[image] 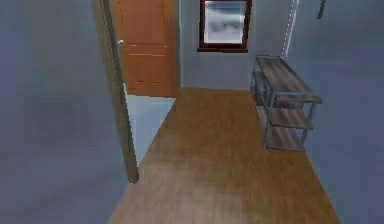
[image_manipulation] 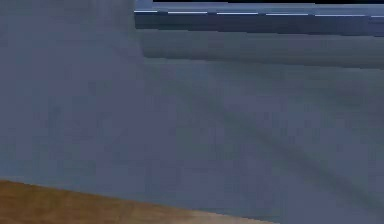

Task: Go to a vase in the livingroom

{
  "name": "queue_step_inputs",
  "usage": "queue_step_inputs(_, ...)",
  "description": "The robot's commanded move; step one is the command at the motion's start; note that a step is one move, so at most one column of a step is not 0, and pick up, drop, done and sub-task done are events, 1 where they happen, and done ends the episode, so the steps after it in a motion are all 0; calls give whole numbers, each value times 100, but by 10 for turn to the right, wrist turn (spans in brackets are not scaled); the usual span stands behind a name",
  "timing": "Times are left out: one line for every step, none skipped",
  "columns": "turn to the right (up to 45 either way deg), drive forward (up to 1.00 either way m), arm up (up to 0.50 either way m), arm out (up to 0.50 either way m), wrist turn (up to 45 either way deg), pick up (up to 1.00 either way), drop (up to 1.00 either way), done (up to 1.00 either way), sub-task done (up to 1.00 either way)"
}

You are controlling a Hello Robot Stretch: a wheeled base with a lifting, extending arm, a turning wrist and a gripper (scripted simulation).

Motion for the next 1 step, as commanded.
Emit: queue_step_inputs(0, 100, 0, 0, 0, 0, 0, 0, 0)
